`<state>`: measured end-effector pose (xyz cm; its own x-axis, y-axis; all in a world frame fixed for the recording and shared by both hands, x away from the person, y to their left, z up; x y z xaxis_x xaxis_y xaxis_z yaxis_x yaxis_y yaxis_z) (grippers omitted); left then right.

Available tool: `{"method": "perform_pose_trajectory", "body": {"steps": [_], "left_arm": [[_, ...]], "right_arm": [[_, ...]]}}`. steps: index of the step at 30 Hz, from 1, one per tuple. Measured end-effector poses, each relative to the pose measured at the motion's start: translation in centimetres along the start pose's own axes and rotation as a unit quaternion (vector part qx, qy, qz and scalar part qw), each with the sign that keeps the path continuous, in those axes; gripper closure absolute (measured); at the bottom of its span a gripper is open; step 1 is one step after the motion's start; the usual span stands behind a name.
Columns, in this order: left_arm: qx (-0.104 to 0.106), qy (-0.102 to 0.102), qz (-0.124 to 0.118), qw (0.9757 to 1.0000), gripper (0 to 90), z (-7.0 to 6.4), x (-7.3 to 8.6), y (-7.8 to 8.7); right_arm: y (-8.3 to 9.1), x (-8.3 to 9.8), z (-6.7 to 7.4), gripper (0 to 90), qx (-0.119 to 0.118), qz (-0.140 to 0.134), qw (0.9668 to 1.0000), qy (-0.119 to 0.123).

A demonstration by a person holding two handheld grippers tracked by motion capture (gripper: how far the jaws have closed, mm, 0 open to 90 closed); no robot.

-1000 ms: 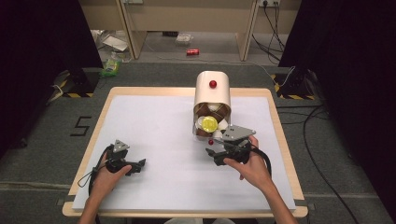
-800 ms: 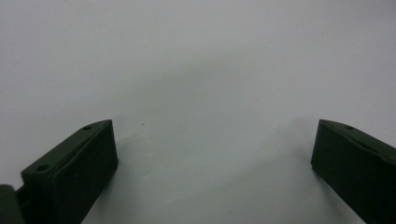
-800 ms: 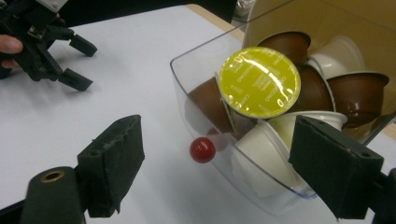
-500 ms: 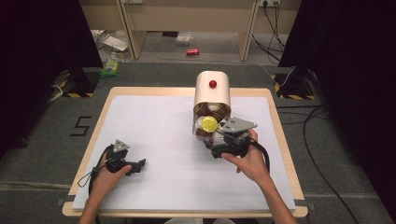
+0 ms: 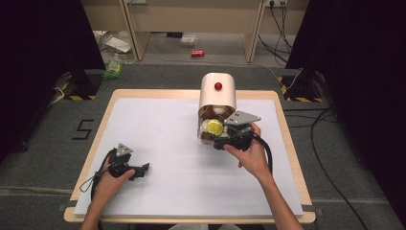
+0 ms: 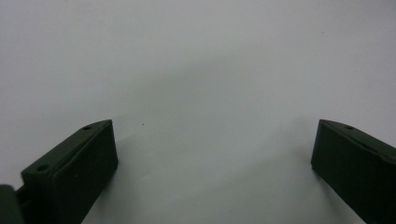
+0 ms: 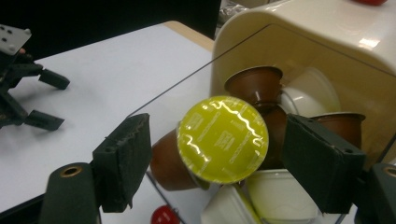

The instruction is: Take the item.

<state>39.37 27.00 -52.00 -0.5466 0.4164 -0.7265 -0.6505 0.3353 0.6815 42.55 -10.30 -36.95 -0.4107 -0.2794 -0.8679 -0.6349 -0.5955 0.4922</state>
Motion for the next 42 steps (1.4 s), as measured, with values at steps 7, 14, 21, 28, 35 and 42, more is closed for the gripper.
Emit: {"method": "perform_pose_trajectory", "body": {"steps": [7, 14, 21, 28, 35, 42], "left_arm": [[0.0, 0.0, 0.0, 1.0, 0.0, 0.0, 0.0, 0.0], [0.0, 0.0, 0.0, 1.0, 0.0, 0.0, 0.0, 0.0], [0.0, 0.0, 0.0, 1.0, 0.0, 0.0, 0.0, 0.0], [0.0, 0.0, 0.0, 1.0, 0.0, 0.0, 0.0, 0.0], [0.0, 0.0, 0.0, 1.0, 0.0, 0.0, 0.0, 0.0], [0.001, 0.0, 0.0, 1.0, 0.0, 0.0, 0.0, 0.0]], "right_arm": [[-1.1, -0.6, 0.3, 29.4, 0.002, 0.005, 1.0, 0.0], [-2.0, -0.5, 0.2, 31.6, 0.019, 0.016, 0.9997, 0.0], [-2.1, -0.4, -0.4, 37.3, 0.024, 0.022, 0.9995, -0.002], [-2.5, -0.2, -0.6, 37.0, 0.019, 0.025, 0.9994, -0.015], [-2.5, 0.1, -1.0, 38.9, -0.003, 0.021, 0.999, -0.039], [-1.9, -0.2, -1.1, 39.0, -0.001, 0.009, 0.9991, -0.042]]}}
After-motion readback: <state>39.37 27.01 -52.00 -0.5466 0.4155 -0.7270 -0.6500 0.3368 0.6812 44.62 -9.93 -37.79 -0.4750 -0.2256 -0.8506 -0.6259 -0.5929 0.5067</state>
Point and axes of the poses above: each handheld gripper's, and its own axes: y roughly backward along the jaws, x roughly out of its underside, z roughly to its left, the point moved 2 cm from there along -y, roughly forward along the jaws, and after that the axes turned 10 degrees about -y, right-handed, at the moved point
